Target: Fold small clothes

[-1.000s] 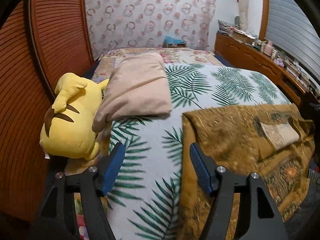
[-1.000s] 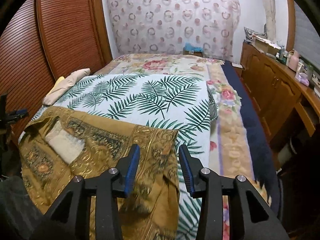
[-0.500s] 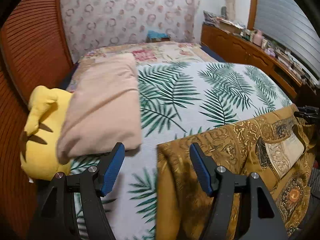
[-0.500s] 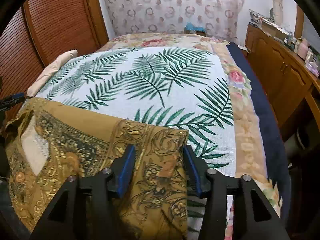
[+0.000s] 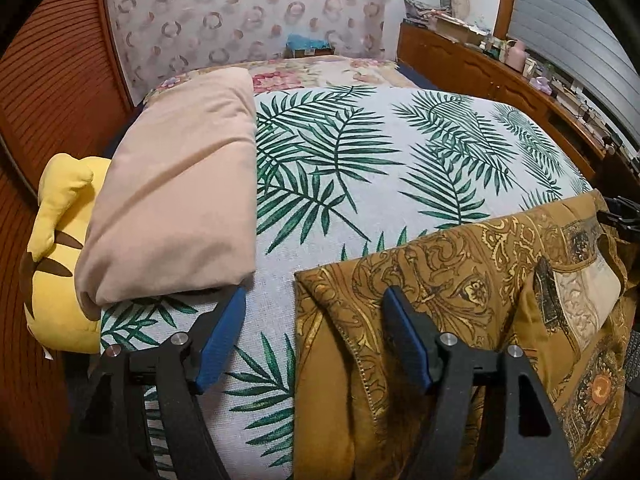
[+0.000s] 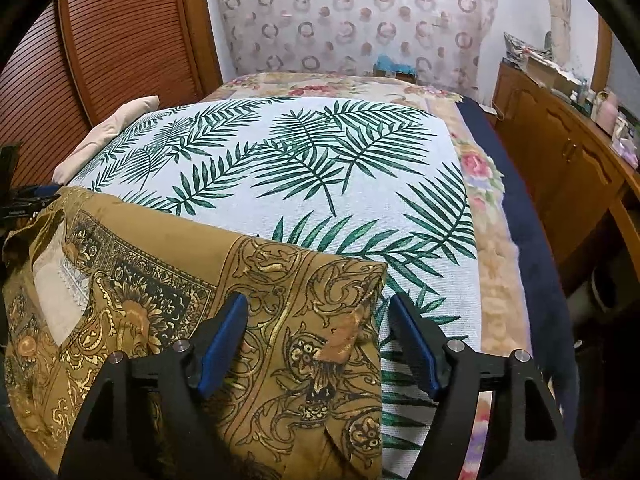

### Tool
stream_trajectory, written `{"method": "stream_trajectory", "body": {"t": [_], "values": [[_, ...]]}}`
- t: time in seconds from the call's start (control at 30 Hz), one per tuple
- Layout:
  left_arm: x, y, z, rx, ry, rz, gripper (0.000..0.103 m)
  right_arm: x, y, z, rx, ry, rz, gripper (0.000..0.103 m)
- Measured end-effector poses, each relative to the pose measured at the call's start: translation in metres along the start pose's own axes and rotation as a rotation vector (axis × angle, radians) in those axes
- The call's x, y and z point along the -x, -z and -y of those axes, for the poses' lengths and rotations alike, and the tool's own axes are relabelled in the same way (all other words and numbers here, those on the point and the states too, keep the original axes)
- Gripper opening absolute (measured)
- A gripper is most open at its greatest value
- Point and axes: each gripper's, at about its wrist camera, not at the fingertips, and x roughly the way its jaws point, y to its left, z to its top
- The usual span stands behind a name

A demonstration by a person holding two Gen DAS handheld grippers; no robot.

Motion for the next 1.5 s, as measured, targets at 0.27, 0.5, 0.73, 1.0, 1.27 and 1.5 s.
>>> {"method": "stream_trajectory", "body": {"t": [0.27, 0.5, 0.73, 1.0, 1.27, 1.5], "values": [[0.0, 0.0, 0.003, -0.007, 0.002, 0.015, 0.07, -0.001, 0.0, 0.001, 0.004, 0.001, 0.0, 0.075], [0.004, 0.001, 0.009, -0.03, 0.053, 0.014, 0.042, -0.001, 0.0, -0.002, 0.02, -0.016, 0.003, 0.064], [0.015, 0.004, 0.018, -0.04, 0.058, 0.029, 0.009, 0.004, 0.004, -0.007, 0.043, -0.086, 0.006, 0.014], [0.094, 0.007, 0.032, -0.009, 0.101, 0.231, 0.007, 0.056, 0.004, -0.014, 0.032, -0.11, 0.136, 0.01], [0.193, 0.0, 0.043, -0.048, 0.134, 0.429, 0.007, 0.149, -0.018, -0.037, 0.087, -0.096, 0.317, 0.009], [0.27, -0.015, 0.029, -0.032, 0.095, 0.611, 0.007, 0.231, -0.042, -0.053, 0.146, -0.128, 0.486, 0.009]]}}
